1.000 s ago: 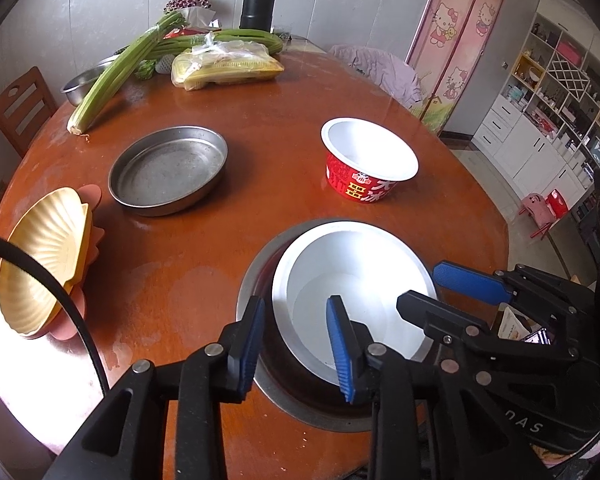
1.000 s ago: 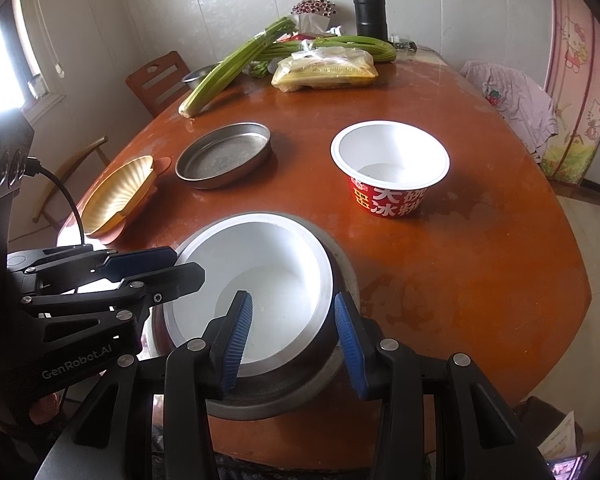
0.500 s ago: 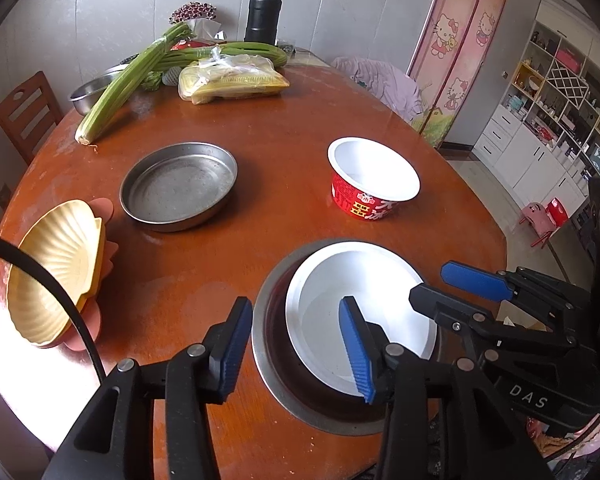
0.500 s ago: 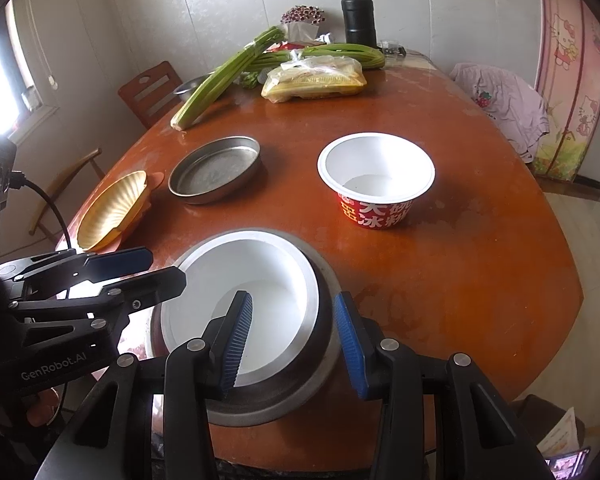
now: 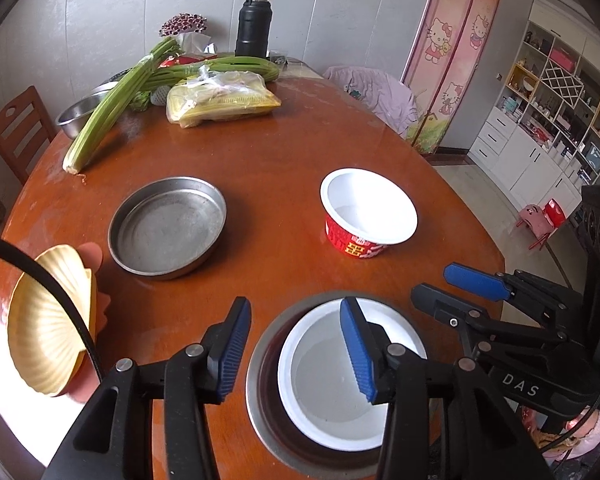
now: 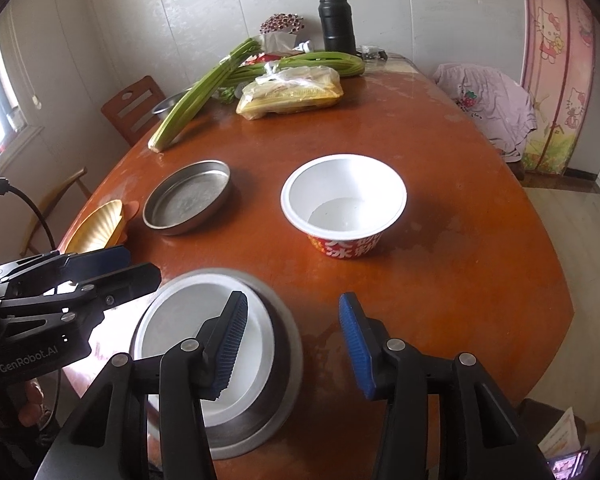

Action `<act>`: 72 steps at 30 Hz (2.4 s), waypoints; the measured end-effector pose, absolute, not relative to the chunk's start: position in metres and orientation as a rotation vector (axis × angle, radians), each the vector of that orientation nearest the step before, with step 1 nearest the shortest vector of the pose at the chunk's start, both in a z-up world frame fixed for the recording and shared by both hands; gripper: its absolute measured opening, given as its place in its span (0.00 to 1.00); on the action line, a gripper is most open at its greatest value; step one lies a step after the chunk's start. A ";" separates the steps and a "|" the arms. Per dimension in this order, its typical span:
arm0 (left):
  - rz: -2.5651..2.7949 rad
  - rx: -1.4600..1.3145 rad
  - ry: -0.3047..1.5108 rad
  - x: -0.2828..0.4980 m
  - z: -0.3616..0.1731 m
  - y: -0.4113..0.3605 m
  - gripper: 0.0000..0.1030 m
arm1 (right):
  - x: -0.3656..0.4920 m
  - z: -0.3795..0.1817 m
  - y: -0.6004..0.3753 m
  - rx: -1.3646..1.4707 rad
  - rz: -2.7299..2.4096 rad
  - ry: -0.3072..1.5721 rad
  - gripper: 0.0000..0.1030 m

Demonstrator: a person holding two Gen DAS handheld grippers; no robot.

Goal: Organize plates and bowls
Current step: 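Open the right gripper and lift it off the nested white bowl, then move the right gripper to the red-printed white paper bowl and grasp its rim, then lift the red-printed bowl and carry it over the nested bowls with the right gripper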

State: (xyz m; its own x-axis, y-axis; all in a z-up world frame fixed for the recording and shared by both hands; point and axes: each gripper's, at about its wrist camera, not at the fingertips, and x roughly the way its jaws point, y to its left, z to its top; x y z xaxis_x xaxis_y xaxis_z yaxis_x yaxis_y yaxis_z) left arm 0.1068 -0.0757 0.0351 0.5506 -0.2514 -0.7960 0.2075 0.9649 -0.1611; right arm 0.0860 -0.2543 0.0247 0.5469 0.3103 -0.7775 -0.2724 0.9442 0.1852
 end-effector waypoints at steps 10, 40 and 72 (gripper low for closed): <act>-0.293 -0.036 0.965 0.146 0.036 -0.087 0.45 | 0.124 0.029 -0.276 0.074 0.273 0.915 0.48; -0.339 -0.029 1.131 0.238 -0.013 -0.139 0.49 | 0.212 -0.013 -0.304 0.133 0.305 1.078 0.48; -0.382 -0.043 1.104 0.231 -0.003 -0.144 0.27 | 0.206 -0.003 -0.285 0.094 0.370 1.050 0.31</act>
